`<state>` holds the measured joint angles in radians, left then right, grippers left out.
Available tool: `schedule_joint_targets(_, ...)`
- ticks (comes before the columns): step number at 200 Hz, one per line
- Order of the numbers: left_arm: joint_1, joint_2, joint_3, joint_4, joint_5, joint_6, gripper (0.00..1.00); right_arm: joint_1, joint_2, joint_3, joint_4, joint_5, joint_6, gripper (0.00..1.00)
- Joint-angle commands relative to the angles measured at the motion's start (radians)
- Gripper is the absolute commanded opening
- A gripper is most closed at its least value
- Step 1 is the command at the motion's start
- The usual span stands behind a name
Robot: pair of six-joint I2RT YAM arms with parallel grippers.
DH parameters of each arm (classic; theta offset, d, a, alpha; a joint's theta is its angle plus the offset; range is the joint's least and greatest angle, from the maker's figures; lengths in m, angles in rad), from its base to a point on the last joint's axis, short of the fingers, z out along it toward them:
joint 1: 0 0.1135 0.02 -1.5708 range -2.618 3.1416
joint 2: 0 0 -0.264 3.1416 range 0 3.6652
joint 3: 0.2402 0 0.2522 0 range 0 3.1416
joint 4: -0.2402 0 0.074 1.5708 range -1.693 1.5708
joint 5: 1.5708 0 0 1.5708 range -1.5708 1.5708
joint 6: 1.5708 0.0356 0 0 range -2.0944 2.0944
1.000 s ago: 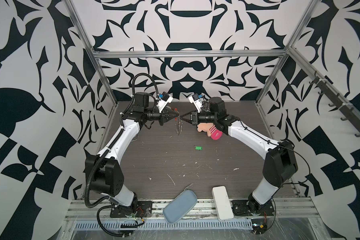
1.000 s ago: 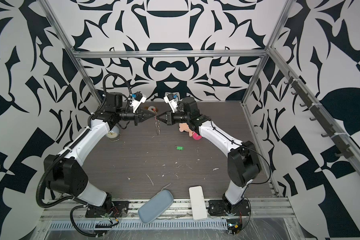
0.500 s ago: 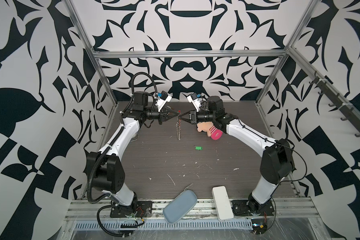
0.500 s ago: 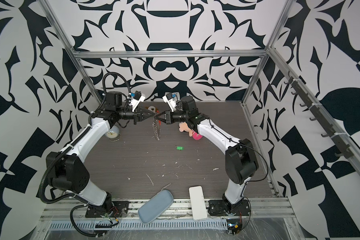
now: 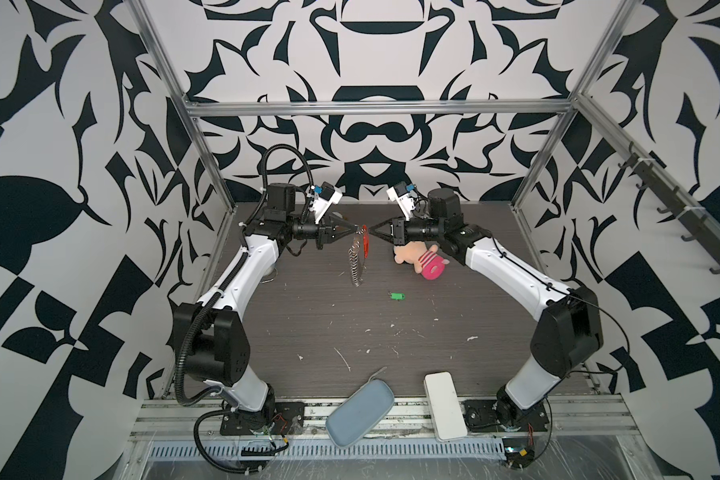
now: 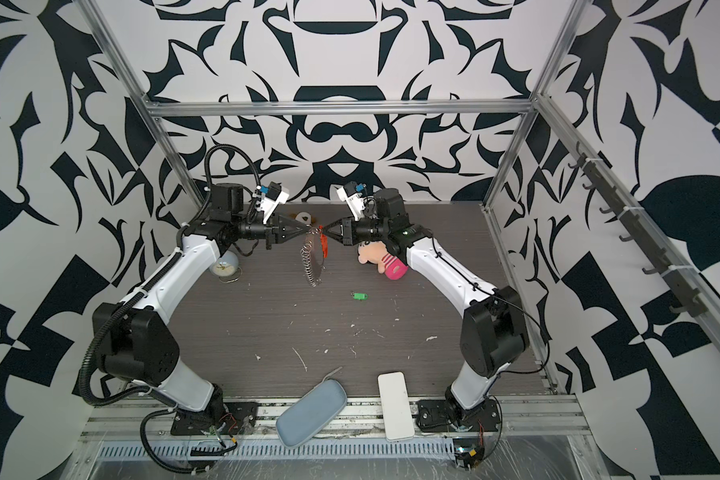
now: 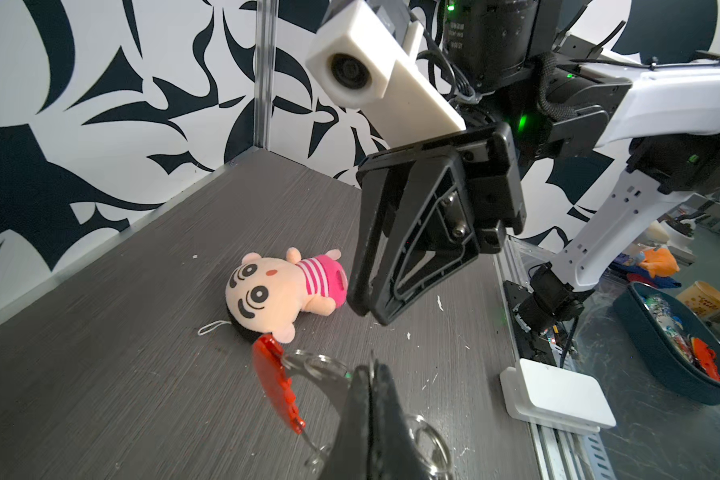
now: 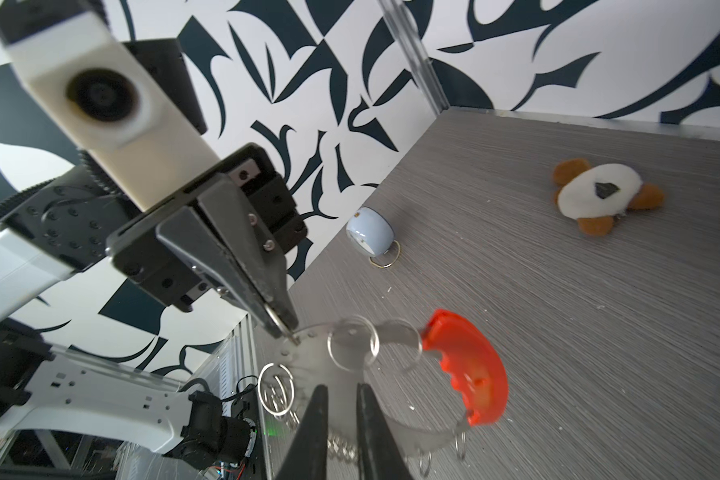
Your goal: Put the keys on the keyring
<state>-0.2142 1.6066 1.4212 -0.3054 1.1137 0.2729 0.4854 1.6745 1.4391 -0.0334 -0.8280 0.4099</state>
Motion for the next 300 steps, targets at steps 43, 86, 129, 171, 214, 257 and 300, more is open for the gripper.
schedule_joint_targets(43,0.004,0.004,0.021,0.028,0.076,-0.048,0.0,0.049,0.02,0.1,0.01,-0.07,-0.011,0.18)
schedule_joint_targets(86,0.003,0.012,0.036,0.032,0.093,-0.062,0.0,0.05,0.026,0.105,0.013,-0.066,-0.017,0.18)
schedule_joint_targets(129,0.001,0.019,0.044,0.035,0.103,-0.077,0.0,0.051,0.037,0.118,0.013,-0.07,-0.016,0.18)
schedule_joint_targets(171,-0.004,0.02,0.047,0.038,0.11,-0.085,0.0,0.06,0.062,0.142,0.002,-0.069,-0.02,0.17)
schedule_joint_targets(214,-0.006,0.024,0.048,0.037,0.113,-0.09,0.0,0.075,0.089,0.191,-0.011,-0.074,-0.019,0.17)
schedule_joint_targets(257,-0.011,0.026,0.047,0.038,0.118,-0.096,0.0,0.078,0.089,0.21,-0.016,-0.071,-0.025,0.17)
schedule_joint_targets(300,-0.012,0.03,0.044,0.036,0.124,-0.105,0.0,0.079,0.07,0.215,-0.032,-0.055,-0.051,0.22)
